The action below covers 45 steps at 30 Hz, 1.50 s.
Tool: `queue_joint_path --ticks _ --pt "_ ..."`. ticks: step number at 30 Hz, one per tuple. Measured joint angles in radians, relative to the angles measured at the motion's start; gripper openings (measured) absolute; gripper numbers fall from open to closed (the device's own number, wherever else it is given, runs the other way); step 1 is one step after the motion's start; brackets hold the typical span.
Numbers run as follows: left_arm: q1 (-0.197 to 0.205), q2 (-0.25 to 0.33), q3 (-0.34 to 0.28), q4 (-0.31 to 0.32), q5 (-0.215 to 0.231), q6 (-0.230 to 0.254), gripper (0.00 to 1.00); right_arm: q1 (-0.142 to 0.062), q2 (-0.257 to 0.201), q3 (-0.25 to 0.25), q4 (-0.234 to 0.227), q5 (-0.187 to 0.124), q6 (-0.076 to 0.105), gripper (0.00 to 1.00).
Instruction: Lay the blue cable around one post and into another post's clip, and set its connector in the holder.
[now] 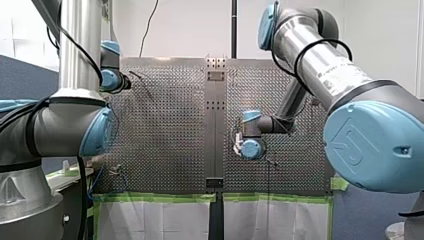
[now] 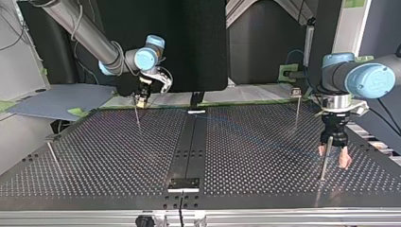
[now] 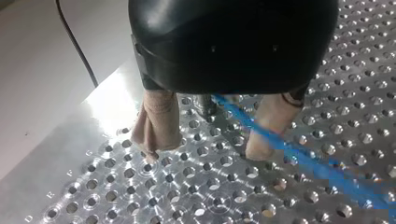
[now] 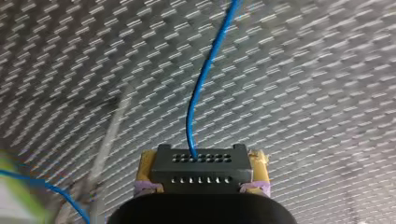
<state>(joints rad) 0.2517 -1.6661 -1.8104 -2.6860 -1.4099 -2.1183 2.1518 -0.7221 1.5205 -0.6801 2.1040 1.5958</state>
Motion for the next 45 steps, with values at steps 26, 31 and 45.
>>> queue_joint_path --ticks 26,31,45 --pt "-0.004 0.0 0.0 -0.001 0.0 0.0 1.0 -0.067 0.022 0.229 -0.229 0.034 0.012 0.09" --pt "-0.005 0.0 0.0 -0.003 0.0 0.0 1.0 -0.105 0.022 0.271 -0.271 0.004 0.025 0.09" --pt "-0.005 0.0 0.0 -0.003 0.0 0.0 1.0 -0.232 0.024 0.398 -0.397 -0.122 0.1 0.09"
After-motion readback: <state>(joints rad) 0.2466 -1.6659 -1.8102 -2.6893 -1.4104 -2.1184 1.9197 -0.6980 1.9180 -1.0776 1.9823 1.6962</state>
